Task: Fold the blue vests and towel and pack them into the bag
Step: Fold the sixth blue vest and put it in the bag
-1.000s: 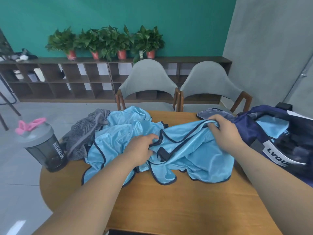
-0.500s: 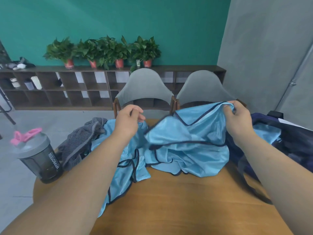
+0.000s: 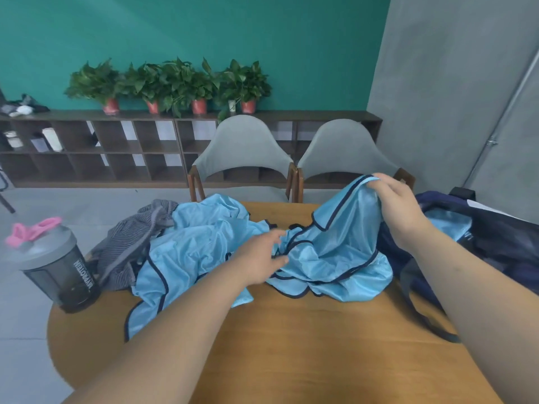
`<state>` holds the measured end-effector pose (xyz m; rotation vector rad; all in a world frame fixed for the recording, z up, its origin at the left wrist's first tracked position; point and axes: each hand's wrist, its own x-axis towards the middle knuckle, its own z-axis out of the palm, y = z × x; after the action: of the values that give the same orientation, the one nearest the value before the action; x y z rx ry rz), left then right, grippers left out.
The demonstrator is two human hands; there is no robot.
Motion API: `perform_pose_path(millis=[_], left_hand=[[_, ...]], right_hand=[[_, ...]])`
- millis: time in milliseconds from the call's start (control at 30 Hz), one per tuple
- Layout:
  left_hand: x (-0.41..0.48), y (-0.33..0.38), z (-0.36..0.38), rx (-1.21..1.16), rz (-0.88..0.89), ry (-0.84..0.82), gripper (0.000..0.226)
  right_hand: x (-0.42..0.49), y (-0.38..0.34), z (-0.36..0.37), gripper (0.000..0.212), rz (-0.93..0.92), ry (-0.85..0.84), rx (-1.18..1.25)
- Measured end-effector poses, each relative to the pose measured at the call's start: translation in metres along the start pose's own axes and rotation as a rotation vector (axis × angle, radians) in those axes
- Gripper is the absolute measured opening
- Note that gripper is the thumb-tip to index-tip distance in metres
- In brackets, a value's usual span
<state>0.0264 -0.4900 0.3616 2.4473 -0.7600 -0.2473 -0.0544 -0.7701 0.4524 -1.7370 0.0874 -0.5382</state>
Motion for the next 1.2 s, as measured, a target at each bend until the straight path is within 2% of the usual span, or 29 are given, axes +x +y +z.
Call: perform_pose_path(millis=[67, 133, 167, 233, 300, 367, 400, 500, 600, 667, 733, 867, 933, 1033, 1200], left_hand=[[-0.004, 0.001, 0.013, 0.192, -0.009, -0.1, 0.074], [-0.005, 0.001, 0.024, 0.31, -0.016, -0.102, 0.07], [-0.005, 0.0, 0.028, 0.336, -0.024, -0.087, 0.066], [-0.002, -0.006, 0.032, 0.325, -0.071, -0.081, 0.059], [0.001, -0.01, 0.031, 0.276, -0.091, -0.087, 0.042], [0.004, -0.009, 0.024, 0.22, -0.066, -0.015, 0.019], [0.006, -0.008, 0.016, 0.175, -0.06, 0.05, 0.013], [0.017, -0.002, -0.021, 0.043, -0.049, 0.286, 0.027], [0.032, 0.014, -0.067, -0.193, -0.019, 0.461, 0.034], [0.037, 0.032, -0.094, -0.334, -0.003, 0.481, 0.032], [0.04, 0.047, -0.116, -0.288, 0.017, 0.517, 0.029], [0.044, 0.064, -0.147, -0.229, 0.078, 0.605, 0.043], [0.041, 0.073, -0.155, -0.268, 0.09, 0.617, 0.053], [0.031, 0.082, -0.16, -0.333, 0.074, 0.571, 0.056], [0.021, 0.072, -0.15, -0.471, -0.01, 0.377, 0.046]], right_hand=[[-0.008, 0.006, -0.004, 0.022, -0.02, -0.14, -0.162], [-0.017, 0.016, -0.01, 0.015, -0.009, -0.39, -0.472], [-0.022, 0.024, -0.012, 0.019, 0.042, -0.524, -0.619], [-0.034, 0.045, -0.014, 0.039, 0.108, -0.717, -0.912], [-0.042, 0.072, -0.013, 0.032, 0.057, -0.748, -1.201], [-0.045, 0.083, -0.013, 0.021, 0.038, -0.596, -1.342], [-0.042, 0.083, -0.015, 0.025, 0.037, -0.504, -1.341], [-0.02, 0.065, -0.024, 0.028, -0.032, -0.236, -1.161], [0.006, 0.031, -0.031, 0.025, -0.033, -0.04, -0.79], [0.02, 0.003, -0.03, 0.024, -0.038, 0.006, -0.545], [0.027, -0.023, -0.024, 0.027, -0.032, 0.03, -0.392], [0.033, -0.061, -0.009, 0.028, 0.002, 0.055, -0.28], [0.033, -0.077, 0.0, 0.028, 0.026, 0.085, -0.207], [0.031, -0.097, 0.01, 0.025, 0.129, 0.149, -0.034], [0.025, -0.105, 0.023, 0.032, 0.181, 0.129, 0.052]])
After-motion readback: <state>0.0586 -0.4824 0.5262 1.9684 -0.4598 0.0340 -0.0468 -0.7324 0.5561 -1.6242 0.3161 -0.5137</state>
